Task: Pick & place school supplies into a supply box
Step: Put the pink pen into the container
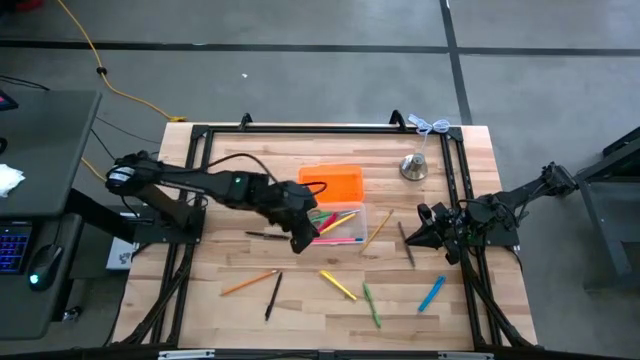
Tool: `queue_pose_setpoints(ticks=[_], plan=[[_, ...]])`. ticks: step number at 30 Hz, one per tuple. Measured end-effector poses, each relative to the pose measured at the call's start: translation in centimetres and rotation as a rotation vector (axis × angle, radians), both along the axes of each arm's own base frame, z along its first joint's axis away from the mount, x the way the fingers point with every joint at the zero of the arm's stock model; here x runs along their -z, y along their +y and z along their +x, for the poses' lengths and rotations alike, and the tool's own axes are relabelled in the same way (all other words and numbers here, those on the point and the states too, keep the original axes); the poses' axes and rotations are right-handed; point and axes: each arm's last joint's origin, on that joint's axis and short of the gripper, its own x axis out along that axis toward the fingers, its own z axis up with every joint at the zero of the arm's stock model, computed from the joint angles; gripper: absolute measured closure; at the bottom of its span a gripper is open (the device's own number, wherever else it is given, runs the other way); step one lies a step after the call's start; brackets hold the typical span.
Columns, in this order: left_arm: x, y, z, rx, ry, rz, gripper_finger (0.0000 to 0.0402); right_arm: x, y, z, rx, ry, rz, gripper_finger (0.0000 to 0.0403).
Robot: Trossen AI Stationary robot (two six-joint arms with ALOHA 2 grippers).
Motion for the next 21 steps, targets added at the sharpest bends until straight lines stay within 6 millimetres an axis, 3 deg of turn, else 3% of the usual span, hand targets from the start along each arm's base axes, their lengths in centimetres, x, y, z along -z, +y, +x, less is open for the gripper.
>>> queue_pose_setpoints(ticks=[8, 21], plan=[[1.3, 2.6, 1.1, 0.022, 0.025, 0.02, 0.0355, 0.0, 0.0, 0.0, 0.0, 0.0, 0.0, 0.0391], [1.3, 5.4, 1.2, -0.001, 0.012, 0.081, 0.0355, 0.0, 0.0, 0.0, 0.0, 0.0, 0.0, 0.0391]])
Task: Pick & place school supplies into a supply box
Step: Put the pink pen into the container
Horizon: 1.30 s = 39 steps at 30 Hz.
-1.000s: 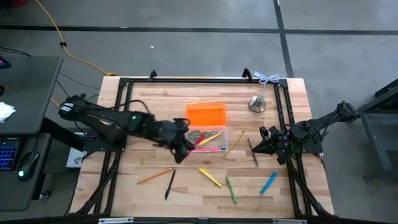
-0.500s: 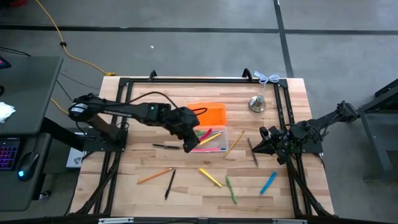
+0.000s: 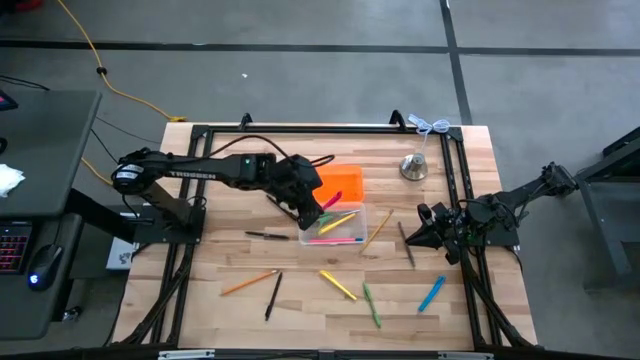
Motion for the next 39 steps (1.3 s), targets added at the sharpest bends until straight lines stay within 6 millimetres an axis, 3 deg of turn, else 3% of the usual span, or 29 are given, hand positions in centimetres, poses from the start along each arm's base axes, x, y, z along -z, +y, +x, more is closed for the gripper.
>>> queue_pose_setpoints(ticks=[10, 20, 26, 39], plan=[[0.6, 0.3, 0.9, 0.028, 0.036, 0.043, 0.0355, 0.0, 0.0, 0.0, 0.0, 0.001, -0.002, 0.0391], [0.8, 0.6, 6.1, 0.174, 0.174, 0.175, 0.0355, 0.1, 0.0, 0.0, 0.003, 0.003, -0.015, 0.0391], [1.9, 1.0, 8.4, 0.236, 0.294, 0.21, 0.0355, 0.1, 0.0, 0.0, 0.003, 0.005, -0.022, 0.0391], [3.2, 1.0, 9.4, 0.276, 0.361, 0.211, 0.0355, 0.2, 0.0, 0.0, 0.006, 0.012, -0.027, 0.0391]])
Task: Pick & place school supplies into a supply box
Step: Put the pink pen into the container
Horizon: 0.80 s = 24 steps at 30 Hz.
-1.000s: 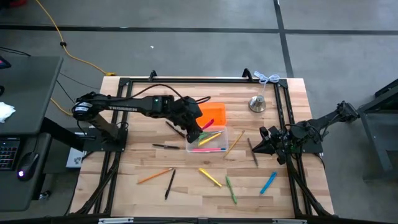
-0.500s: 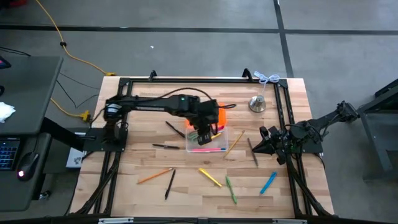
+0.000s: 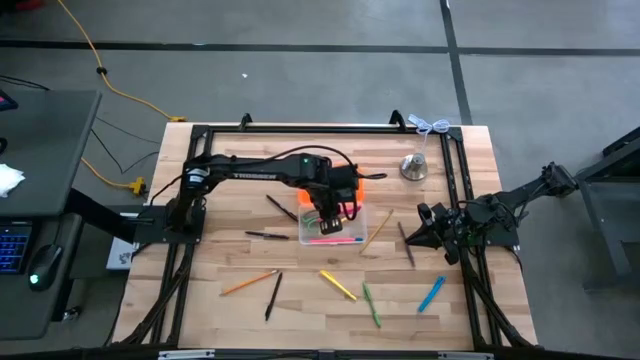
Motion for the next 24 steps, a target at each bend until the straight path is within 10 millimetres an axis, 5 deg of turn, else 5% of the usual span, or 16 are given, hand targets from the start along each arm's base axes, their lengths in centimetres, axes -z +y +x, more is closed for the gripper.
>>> queue_pose_setpoints(ticks=[24], plan=[[6.3, 1.1, 2.3, 0.006, 0.129, 0.0, 0.0355, 0.0, 0.0, 0.0, 0.0, 0.002, -0.009, 0.0391]])
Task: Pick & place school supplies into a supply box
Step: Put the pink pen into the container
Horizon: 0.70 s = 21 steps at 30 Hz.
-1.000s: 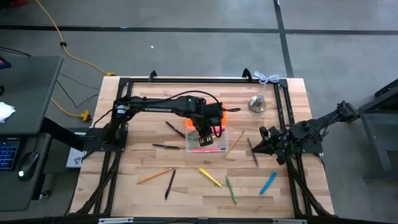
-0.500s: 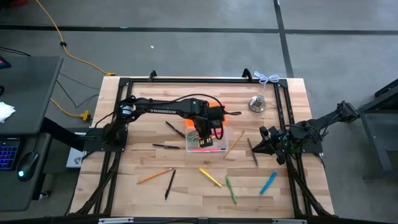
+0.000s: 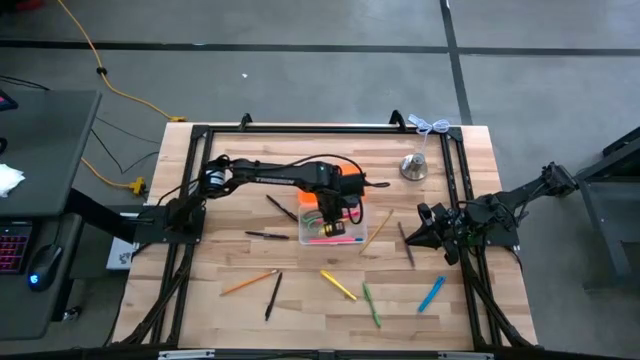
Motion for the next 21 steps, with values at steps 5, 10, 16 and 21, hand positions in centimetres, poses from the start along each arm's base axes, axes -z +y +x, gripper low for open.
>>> queue_pose_setpoints(ticks=[5, 10, 16, 21], plan=[[0.3, 0.0, 0.1, 0.019, 0.0, 0.004, 0.0355, 0.0, 0.0, 0.0, 0.002, -0.001, -0.001, 0.0391], [0.8, 0.2, 0.3, 0.014, 0.0, 0.004, 0.0355, 0.0, 0.0, 0.0, 0.003, 0.0, -0.001, 0.0391], [1.2, 0.2, 0.3, 0.011, -0.009, 0.005, 0.0355, 0.0, 0.0, 0.0, -0.001, 0.0, 0.0, 0.0391], [1.8, 0.2, 0.1, 0.009, 0.001, 0.004, 0.0355, 0.0, 0.0, 0.0, -0.001, 0.0, 0.0, 0.0391]])
